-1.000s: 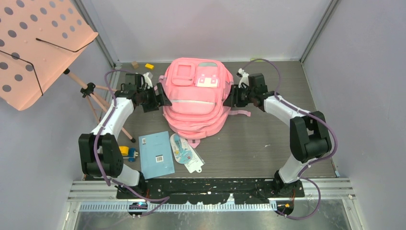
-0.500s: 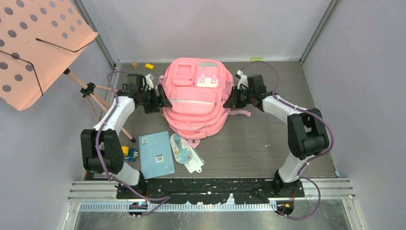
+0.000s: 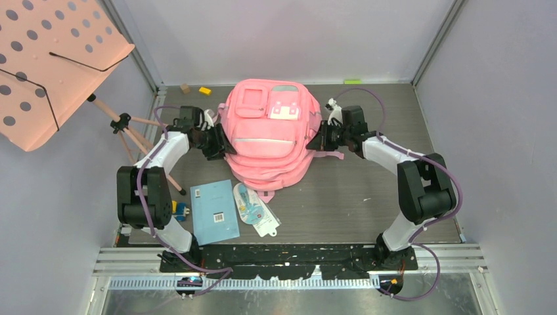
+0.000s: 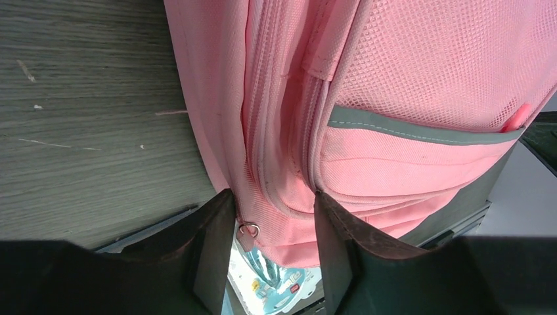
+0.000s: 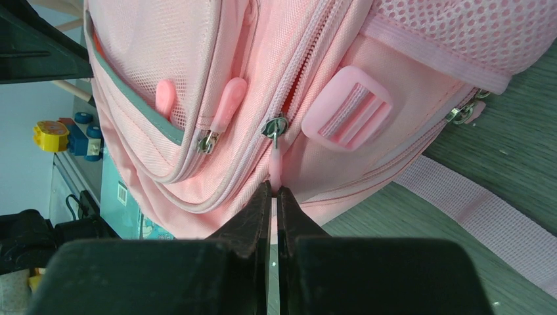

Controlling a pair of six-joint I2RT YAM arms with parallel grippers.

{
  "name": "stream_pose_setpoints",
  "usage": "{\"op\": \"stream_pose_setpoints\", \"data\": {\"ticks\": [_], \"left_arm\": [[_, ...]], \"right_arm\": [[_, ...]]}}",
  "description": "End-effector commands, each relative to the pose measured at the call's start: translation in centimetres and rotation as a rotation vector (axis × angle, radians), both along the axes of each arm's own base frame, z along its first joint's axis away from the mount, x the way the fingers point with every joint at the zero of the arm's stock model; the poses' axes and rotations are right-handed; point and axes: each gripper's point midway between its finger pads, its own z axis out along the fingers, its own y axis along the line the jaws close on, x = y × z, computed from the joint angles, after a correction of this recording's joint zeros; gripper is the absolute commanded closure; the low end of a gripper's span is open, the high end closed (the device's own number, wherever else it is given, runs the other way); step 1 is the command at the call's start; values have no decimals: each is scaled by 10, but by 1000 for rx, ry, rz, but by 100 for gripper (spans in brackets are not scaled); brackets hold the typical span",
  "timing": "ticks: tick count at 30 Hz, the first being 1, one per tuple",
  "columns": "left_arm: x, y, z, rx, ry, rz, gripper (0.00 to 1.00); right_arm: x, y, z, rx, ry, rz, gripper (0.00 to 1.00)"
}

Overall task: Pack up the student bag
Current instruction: Unzip the student bag at the center of the board.

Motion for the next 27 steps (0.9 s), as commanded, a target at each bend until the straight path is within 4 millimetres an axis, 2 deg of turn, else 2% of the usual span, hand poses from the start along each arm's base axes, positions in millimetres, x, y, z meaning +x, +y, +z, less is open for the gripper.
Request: {"op": "stream_pose_setpoints", "data": {"ticks": [1,3,6,9,12,15,22,25,26,27], "left_arm": [[5,-1,5,-18,-29,7,56],[6,-1,3,-19,-23,7,65],[6,-4,3,-39,-17,1,85],[7,-4,5,-41,-24,6,100],[8,-3,8,-36,-41,15,100],[8,-2,9,-32,-49,23,100],[9,-1,14,-30,-66,31,100],[9,0,16,-23,-78,39,100],[9,1,17,-20,-81,42,100],[10,1,18,-17,-85,44,100]], "right_arm": [[8,-2,36,25,-96,-43,99],[9,-4,38,8,-98,-50,99],[10,-5,45,2,-100,-50,99],[5,-5,47,21,-60,-78,99],[-7,0,42,37,-30,-88,99],[-24,9,32,-2,-22,-67,99],[-53,22,22,-71,17,-39,99],[-61,23,16,-122,32,-51,99],[-69,25,11,-147,52,-41,99],[-68,22,9,-176,48,-60,99]]}}
